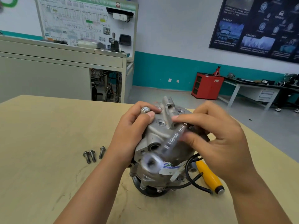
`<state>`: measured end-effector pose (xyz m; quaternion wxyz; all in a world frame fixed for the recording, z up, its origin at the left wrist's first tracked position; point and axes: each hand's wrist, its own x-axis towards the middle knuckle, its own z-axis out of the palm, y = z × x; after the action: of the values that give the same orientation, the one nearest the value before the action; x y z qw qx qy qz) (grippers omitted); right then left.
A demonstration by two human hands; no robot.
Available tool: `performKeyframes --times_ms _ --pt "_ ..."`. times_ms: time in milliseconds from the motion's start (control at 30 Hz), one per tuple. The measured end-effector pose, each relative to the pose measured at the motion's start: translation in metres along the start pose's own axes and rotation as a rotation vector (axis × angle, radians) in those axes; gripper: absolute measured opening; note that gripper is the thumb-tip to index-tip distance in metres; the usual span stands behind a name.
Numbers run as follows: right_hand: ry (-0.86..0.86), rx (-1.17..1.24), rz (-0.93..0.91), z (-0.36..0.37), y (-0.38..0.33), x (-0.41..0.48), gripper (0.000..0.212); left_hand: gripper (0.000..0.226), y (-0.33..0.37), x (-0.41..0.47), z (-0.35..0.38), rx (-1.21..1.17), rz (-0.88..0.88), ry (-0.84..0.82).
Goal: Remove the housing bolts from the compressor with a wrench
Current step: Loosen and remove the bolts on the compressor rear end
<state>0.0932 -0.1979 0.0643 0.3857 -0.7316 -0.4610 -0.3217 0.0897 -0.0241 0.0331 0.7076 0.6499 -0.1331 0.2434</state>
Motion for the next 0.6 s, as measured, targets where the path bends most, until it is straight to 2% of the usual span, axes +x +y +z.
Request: performKeyframes --times_ms 167,267,333,400,533,600 --pt "0.234 0.053 -0.006 0.008 0.008 -0.021 0.017 0.017 0.002 -0.003 0.002 0.009 -0.035 0.024" --pt "0.411 0.395 0.285 0.019 0.007 -0.028 0.032 0.018 0.003 -0.003 0.002 0.014 -0.037 0.024" --pt "0.472 0.722 0.516 0.023 0.003 -0.025 0.033 0.017 0.003 -0.003 0.003 0.020 -0.037 0.024" --pt "0.499 0.886 0.662 0.022 -0.002 -0.017 0.030 0.018 0.003 -0.004 0.003 0.023 -0.037 0.023" --pt "0.539 0.907 0.927 0.012 -0.003 0.008 0.022 0.018 0.003 -0.003 0.002 0.021 -0.037 0.022" --pt "0.449 0.836 0.991 0.007 0.003 0.020 0.013 0.018 0.003 -0.004 0.002 0.020 -0.036 0.020"
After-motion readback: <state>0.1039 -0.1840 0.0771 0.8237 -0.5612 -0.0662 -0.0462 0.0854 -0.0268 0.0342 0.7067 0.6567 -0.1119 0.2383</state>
